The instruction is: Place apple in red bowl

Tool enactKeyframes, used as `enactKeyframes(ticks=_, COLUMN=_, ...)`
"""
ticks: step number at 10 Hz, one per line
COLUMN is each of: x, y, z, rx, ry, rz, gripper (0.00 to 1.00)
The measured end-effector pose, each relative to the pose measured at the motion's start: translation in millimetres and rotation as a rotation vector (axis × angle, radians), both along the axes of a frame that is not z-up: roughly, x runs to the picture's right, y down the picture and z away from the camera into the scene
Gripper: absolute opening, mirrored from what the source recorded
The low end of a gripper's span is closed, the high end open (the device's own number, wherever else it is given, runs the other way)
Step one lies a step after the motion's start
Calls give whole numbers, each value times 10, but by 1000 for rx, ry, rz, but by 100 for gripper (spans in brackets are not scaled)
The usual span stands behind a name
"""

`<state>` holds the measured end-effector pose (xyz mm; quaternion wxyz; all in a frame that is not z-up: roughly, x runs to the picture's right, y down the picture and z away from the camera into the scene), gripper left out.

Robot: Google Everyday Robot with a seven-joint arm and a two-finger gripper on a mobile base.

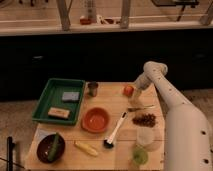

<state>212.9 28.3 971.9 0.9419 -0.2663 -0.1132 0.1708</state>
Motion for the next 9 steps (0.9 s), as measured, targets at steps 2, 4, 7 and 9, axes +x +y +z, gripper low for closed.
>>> enactKeyframes(ticks=2, x=-91, y=-6, z=-30, rx=7, ry=-31, rz=-33, gripper=80)
enactKeyframes(ticks=4, x=-178, y=-1, z=-20, rx=4, ry=-58, rz=-52, gripper=80)
enactKeyframes(ticks=7, x=-198, y=25, z=4, rx=-1, ry=-85, rz=-74, gripper=59)
enactKeyframes(ticks=9, x=-241, y=24, z=23, rx=-1, ry=-100, rz=-90, gripper=38)
